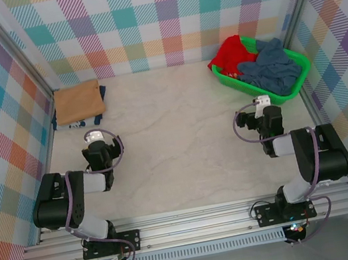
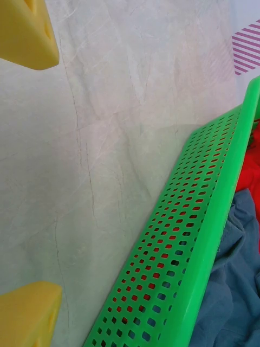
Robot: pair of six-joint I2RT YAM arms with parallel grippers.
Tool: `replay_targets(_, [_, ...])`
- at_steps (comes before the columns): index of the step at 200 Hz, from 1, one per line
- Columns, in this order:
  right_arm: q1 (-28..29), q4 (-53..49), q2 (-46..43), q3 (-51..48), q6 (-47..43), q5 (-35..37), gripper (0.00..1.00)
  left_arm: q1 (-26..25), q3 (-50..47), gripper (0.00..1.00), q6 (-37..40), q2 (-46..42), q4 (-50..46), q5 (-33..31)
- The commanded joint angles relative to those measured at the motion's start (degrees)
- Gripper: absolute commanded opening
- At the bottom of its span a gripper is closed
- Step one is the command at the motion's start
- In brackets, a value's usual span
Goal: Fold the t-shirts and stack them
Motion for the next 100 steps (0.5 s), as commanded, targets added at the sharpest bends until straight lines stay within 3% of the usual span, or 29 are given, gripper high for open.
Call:
replay_targets(1, [-0.4, 0.1, -0.3, 1.0, -1.0, -1.1, 1.00, -0.4, 0.9, 1.00, 1.1, 0.2, 1.7, -0.4])
replay_targets(100, [-0.4, 0.5, -0.1, 0.9, -1.0, -1.0, 1.00, -0.5, 1.0, 1.00, 1.2, 0.3, 1.7, -0.4])
